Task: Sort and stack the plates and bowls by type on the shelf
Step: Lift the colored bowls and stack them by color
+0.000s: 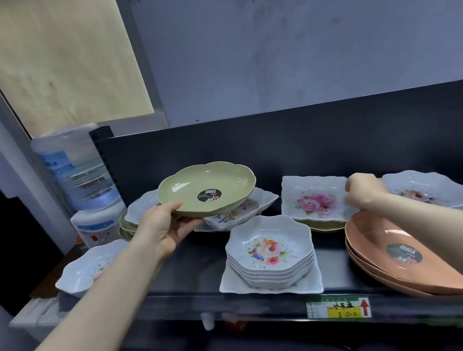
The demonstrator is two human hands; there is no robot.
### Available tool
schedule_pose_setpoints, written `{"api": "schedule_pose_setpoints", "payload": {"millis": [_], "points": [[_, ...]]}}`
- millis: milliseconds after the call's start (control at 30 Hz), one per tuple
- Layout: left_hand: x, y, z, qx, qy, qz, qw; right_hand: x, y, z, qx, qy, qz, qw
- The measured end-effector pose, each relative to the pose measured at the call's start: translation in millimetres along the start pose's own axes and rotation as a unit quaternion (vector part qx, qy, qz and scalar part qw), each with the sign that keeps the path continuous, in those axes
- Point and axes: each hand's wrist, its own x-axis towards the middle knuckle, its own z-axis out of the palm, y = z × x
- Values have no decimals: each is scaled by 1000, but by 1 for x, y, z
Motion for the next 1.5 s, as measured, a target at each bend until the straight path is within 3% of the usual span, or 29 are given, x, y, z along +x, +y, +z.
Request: {"api": "schedule_pose_setpoints", "payload": {"millis": [233,433,600,933,1200,1500], "points": [[12,-7,30,13,-7,-16,1000,19,8,9,1,-28,32,999],[16,-13,48,20,-10,-19,1000,38,17,1,210,-48,134,967],[11,-21,74,26,-22,-17,999,47,31,-34,299,-8,146,943],[-28,-66,177,43,-133,-42,989,-6,165,-133,368,68,200,905],[-76,-106,248,60,-194,-66,977,-64,283,-177,353,68,257,897],[-106,-141,283,78,-207,-82,972,-85,353,-166,230,74,284,928]]}}
